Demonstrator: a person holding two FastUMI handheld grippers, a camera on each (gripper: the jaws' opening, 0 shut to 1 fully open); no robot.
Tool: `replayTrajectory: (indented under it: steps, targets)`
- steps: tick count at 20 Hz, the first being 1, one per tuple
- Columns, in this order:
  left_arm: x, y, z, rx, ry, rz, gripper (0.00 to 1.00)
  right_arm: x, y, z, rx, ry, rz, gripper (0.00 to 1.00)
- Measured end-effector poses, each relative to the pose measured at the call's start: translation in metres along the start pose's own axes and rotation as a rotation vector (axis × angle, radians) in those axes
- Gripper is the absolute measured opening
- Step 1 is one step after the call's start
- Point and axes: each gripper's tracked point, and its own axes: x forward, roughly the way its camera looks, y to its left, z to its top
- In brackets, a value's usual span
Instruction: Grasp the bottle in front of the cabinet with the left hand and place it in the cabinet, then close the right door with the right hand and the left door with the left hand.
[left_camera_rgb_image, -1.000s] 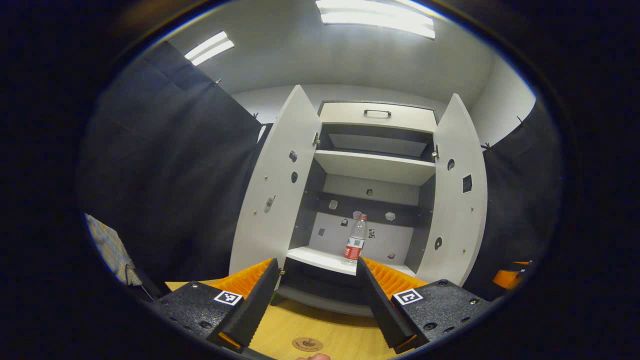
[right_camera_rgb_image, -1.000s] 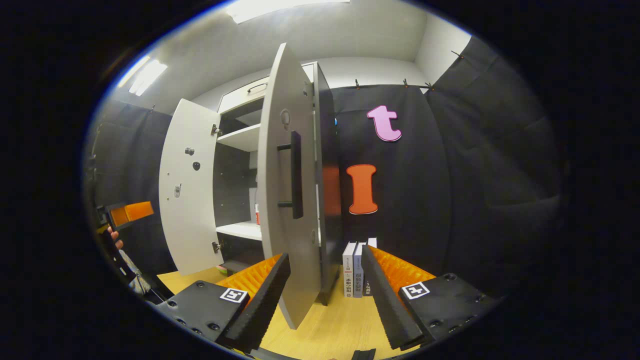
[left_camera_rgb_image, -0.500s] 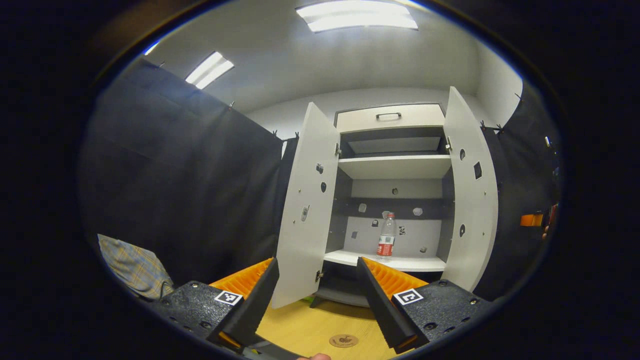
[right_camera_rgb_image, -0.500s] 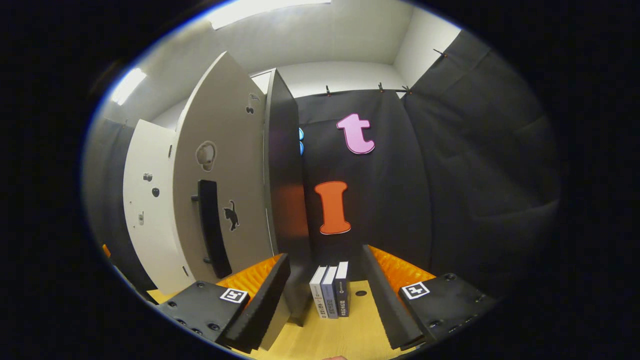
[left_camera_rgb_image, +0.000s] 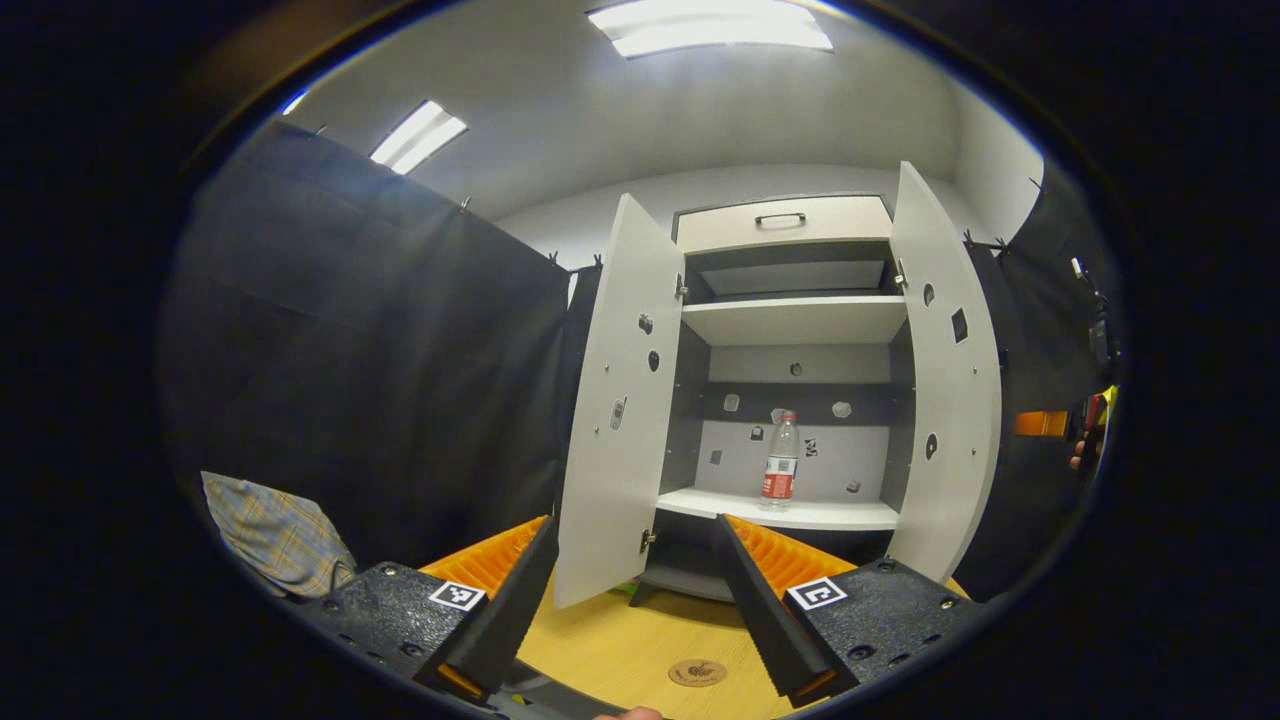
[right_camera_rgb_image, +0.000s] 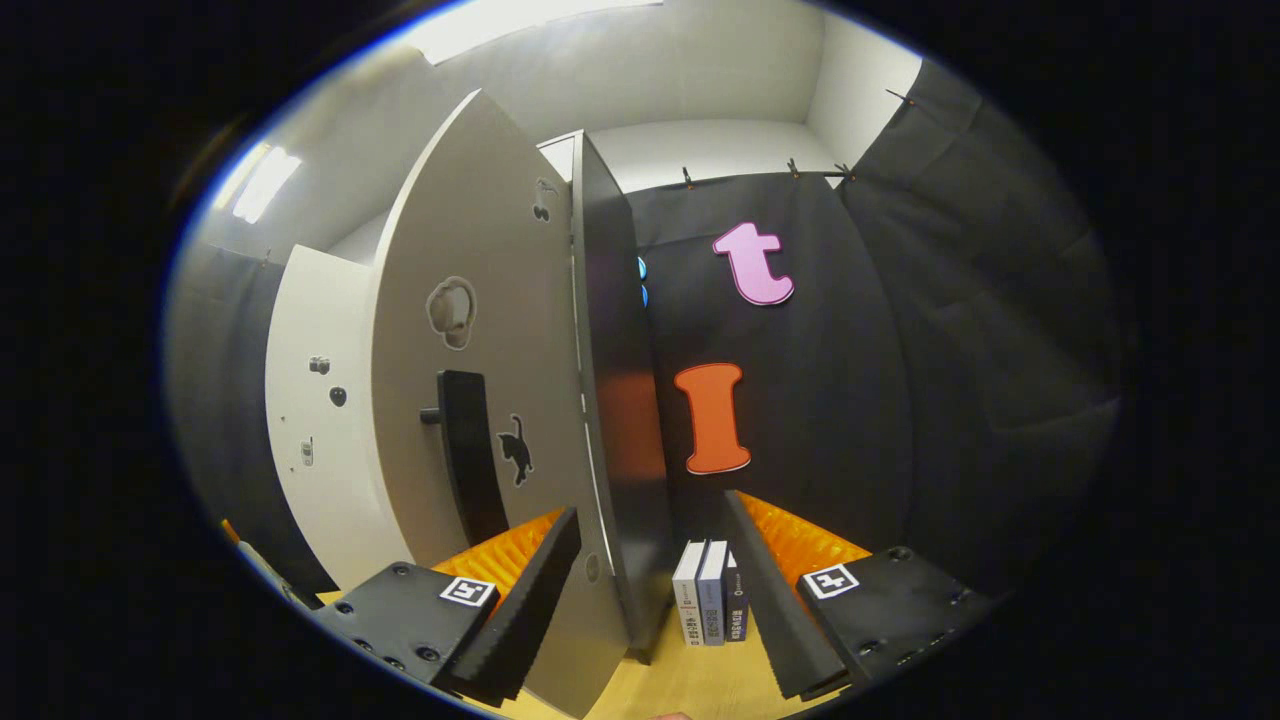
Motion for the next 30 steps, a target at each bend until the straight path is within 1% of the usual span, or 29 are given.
replayTrajectory:
  steps: [2, 3, 4, 5, 6, 7, 8, 10, 13, 14, 15, 20, 26, 28, 30]
  targets:
    - [0.003, 0.004, -0.002, 0.005, 0.006, -0.003, 0.95, 0.003, 0.012, -0.008, 0.004, 0.021, 0.021, 0.96]
    - [0.005, 0.006, -0.003, 0.008, 0.007, -0.005, 0.95, 0.005, 0.013, -0.009, -0.004, 0.021, 0.007, 0.89]
    - [0.007, 0.007, -0.004, 0.012, 0.007, -0.006, 0.95, 0.005, 0.012, -0.008, -0.019, 0.016, -0.009, 1.0]
    - [0.009, 0.009, -0.004, 0.011, 0.006, -0.008, 0.95, 0.005, 0.011, -0.007, -0.028, 0.008, -0.018, 0.94]
    - [0.012, 0.01, -0.005, 0.007, 0.005, -0.014, 0.95, 0.006, 0.013, -0.007, -0.033, 0.01, -0.023, 0.94]
    - [0.015, 0.011, -0.005, 0.001, 0.005, -0.022, 0.95, 0.005, 0.015, -0.007, -0.033, 0.008, -0.026, 0.87]
    - [0.02, 0.012, -0.005, 0.001, 0.005, -0.03, 0.94, 0.005, 0.018, -0.008, -0.038, 0.012, -0.026, 0.94]
    - [0.029, 0.015, -0.004, 0.008, 0.003, -0.042, 0.95, 0.005, 0.026, -0.009, -0.048, 0.014, -0.028, 0.94]
    - [0.046, 0.015, -0.003, 0.0, -0.005, -0.075, 0.94, 0.007, 0.047, -0.011, -0.055, 0.011, -0.016, 0.94]
    - [0.052, 0.015, -0.003, -0.002, -0.005, -0.086, 0.92, 0.009, 0.056, -0.014, -0.054, 0.012, -0.008, 0.94]
    - [0.057, 0.015, -0.004, -0.003, -0.003, -0.096, 0.94, 0.012, 0.065, -0.015, -0.054, 0.013, -0.002, 0.94]
    - [0.08, 0.016, -0.011, -0.012, 0.014, -0.151, 0.94, 0.023, 0.098, -0.021, -0.048, 0.014, -0.006, 0.94]
    - [0.105, 0.027, -0.017, -0.018, 0.018, -0.181, 0.94, 0.035, 0.127, -0.028, -0.017, 0.017, -0.008, 0.94]
    - [0.113, 0.033, -0.02, -0.02, 0.022, -0.184, 0.95, 0.041, 0.141, -0.031, -0.008, 0.018, 0.001, 0.94]
    - [0.121, 0.039, -0.025, -0.027, 0.028, -0.185, 0.94, 0.047, 0.157, -0.034, 0.014, 0.019, 0.027, 0.94]
